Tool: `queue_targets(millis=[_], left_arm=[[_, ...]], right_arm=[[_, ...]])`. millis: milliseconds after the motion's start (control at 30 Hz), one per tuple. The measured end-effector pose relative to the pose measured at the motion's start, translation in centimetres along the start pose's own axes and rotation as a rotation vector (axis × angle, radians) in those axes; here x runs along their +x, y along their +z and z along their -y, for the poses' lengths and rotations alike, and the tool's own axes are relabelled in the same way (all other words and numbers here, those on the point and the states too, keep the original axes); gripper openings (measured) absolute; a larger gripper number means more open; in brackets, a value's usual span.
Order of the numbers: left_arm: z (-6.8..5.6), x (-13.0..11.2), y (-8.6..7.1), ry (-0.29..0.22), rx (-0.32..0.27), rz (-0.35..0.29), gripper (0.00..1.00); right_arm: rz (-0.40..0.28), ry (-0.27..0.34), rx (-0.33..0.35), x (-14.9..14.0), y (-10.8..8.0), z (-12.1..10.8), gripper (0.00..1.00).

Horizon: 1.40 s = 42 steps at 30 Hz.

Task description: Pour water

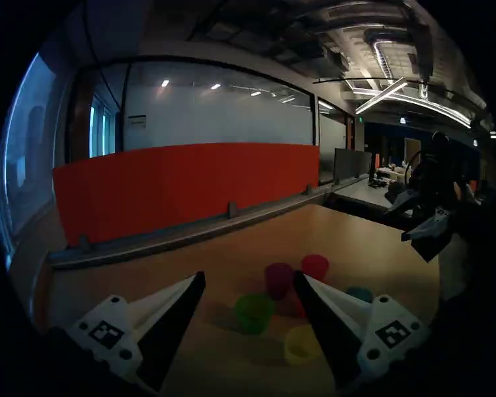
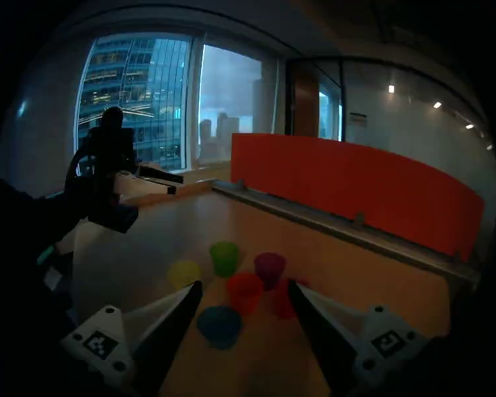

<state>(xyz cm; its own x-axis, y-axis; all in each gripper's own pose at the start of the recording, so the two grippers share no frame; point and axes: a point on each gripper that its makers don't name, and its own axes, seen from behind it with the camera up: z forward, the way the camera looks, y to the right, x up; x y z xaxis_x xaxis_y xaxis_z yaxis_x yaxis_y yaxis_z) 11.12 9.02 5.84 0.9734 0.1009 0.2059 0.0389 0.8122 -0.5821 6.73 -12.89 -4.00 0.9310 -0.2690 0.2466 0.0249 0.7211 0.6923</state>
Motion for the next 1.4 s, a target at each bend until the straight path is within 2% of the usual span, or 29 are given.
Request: queue_targets(millis=[300, 667, 1400], left_arm=[[0.7, -3.6, 1.9, -0.002, -0.029, 0.102, 1.0], [0.1, -7.7, 3.8, 0.012, -0.074, 0.205, 1.0], [-0.6, -11.7, 6.8, 0.013, -0.125, 0.334, 1.0]], right_arm=[[0.048, 0.003, 0.015, -2.6, 1.4, 0.4, 1.0], [0.102, -0.025, 0.038, -6.0, 2.9, 1.4, 1.0], [0.182, -0.039, 0.077, -10.8, 4.6, 2.9, 1.0]])
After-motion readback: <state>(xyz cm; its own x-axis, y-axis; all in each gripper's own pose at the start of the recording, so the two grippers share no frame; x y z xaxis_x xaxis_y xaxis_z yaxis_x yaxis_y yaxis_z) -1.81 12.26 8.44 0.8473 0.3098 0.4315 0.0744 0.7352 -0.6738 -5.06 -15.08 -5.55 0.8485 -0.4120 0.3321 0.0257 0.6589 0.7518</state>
